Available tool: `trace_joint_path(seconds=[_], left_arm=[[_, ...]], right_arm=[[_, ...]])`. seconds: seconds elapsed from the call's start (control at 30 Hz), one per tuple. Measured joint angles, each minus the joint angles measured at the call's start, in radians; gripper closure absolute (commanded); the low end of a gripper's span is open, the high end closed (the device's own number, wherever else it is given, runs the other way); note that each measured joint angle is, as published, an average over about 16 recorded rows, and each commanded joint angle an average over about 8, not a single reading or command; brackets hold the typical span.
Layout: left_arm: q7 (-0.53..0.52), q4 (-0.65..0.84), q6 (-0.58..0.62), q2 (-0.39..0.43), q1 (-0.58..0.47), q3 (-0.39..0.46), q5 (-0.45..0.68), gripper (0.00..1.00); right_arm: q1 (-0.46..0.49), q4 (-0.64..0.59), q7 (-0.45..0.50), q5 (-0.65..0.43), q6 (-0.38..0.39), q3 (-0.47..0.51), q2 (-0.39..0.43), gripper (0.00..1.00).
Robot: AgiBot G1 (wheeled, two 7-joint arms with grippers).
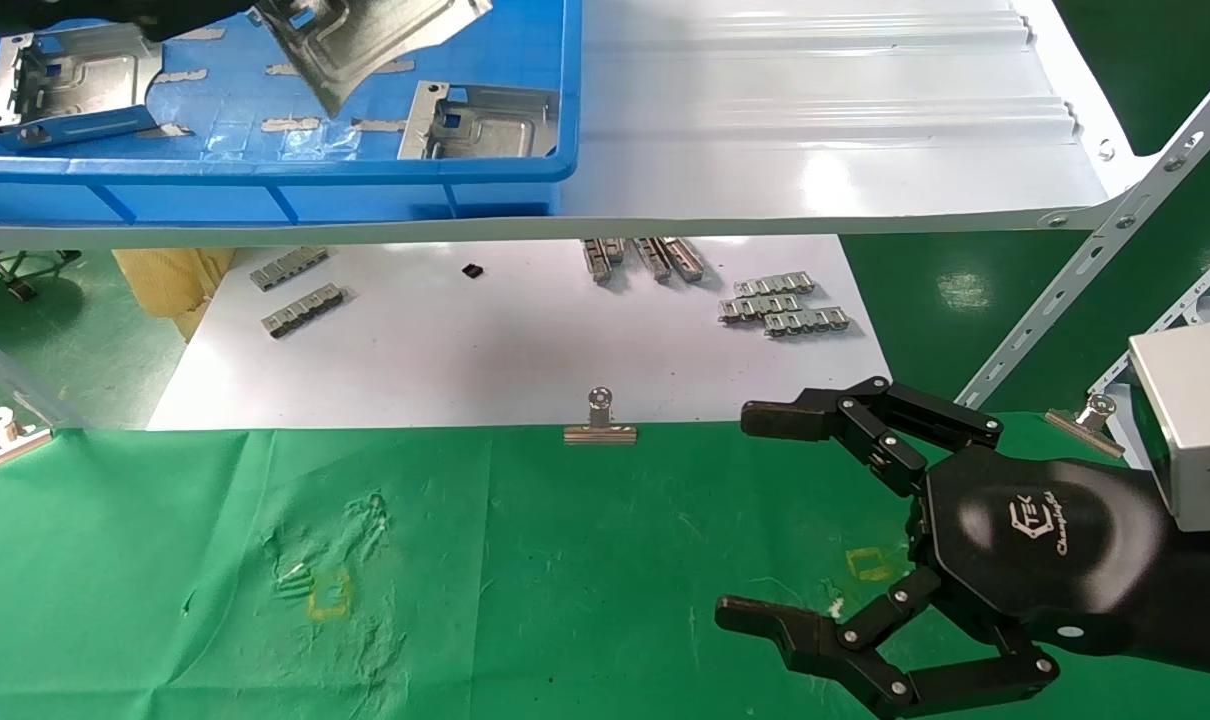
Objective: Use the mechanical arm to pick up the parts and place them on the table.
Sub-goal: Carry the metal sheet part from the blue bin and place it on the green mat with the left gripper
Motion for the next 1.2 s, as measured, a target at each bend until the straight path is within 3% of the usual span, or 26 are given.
trace_joint_path(seconds=[0.27, 0.47, 0.63, 1.0, 1.2], left_arm=[[0.08, -0.244, 0.123, -0.103, 0.117, 0.048, -0.161, 1.0], [0.121, -0.501, 0.127, -0.225, 0.245, 0.162, -0.322, 1.0], [0.186, -0.627, 0.116, -0.305, 0.317, 0.283, -0.374, 1.0], [0.413, -0.547, 0.105, -0.312, 0.371, 0.5, -0.239, 1.0], [0.483, -0.46, 0.102, -0.286, 0.402, 0.567, -0.239, 1.0]], right_arm=[[0.0, 0.0, 0.0, 0.0, 0.0, 0.0, 0.0, 0.0], [0.0, 0.0, 0.0, 0.0, 0.0, 0.0, 0.0, 0.0], [0.0, 0.0, 0.0, 0.0, 0.0, 0.0, 0.0, 0.0], [0.0, 0.0, 0.0, 0.0, 0.0, 0.0, 0.0, 0.0], [0.0, 0.0, 0.0, 0.0, 0.0, 0.0, 0.0, 0.0]])
